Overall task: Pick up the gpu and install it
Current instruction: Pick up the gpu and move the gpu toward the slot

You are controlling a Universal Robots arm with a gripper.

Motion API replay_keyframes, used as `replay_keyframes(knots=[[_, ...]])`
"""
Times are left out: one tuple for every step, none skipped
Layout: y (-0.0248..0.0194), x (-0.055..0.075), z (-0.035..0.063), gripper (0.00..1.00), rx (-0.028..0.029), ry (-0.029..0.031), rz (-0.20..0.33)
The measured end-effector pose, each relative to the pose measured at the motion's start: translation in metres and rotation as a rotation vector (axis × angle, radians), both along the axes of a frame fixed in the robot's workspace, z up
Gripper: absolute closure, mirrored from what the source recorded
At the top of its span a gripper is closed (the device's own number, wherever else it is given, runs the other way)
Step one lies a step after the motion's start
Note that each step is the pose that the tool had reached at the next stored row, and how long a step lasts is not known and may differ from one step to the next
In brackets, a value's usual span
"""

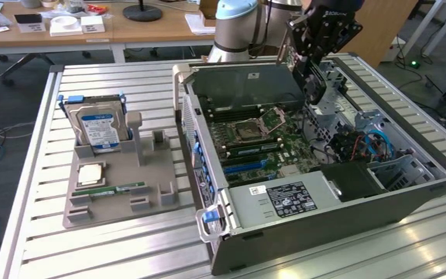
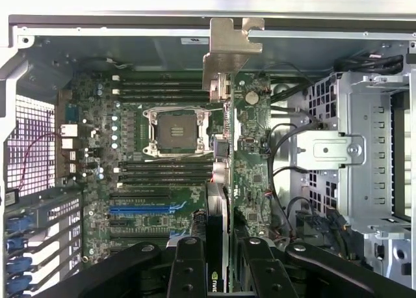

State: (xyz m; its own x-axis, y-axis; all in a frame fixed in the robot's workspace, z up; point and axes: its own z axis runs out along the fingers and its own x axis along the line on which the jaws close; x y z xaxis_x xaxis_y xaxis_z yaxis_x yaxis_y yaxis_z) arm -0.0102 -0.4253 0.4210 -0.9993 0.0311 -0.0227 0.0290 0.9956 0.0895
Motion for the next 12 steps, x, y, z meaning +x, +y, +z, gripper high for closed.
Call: replay_keyframes(knots=[[0.0000,0.002,0.0000,0.74,0.0001,0.0000,0.000],[0.0000,0.005,-0.0001,0.74,0.0001,0.0000,0.000],[0.0000,0.008,-0.0001,0.74,0.0001,0.0000,0.000],[0.0000,0.011,-0.0001,0.74,0.0001,0.0000,0.000],[0.0000,0.013,-0.0002,0.74,0.0000,0.0000,0.000],[0.0000,0.016,-0.0002,0.74,0.0000,0.0000,0.000],[0.0000,0.019,-0.0003,0.74,0.0000,0.0000,0.000],[0.0000,0.021,-0.0003,0.74,-0.0001,0.0001,0.000],[0.0000,0.024,-0.0004,0.74,-0.0001,0.0001,0.000],[0.0000,0.026,-0.0005,0.74,0.0000,0.0001,0.000],[0.0000,0.029,-0.0005,0.74,0.0001,0.0000,0.000],[0.0000,0.031,-0.0006,0.74,0.0001,0.0000,0.000]])
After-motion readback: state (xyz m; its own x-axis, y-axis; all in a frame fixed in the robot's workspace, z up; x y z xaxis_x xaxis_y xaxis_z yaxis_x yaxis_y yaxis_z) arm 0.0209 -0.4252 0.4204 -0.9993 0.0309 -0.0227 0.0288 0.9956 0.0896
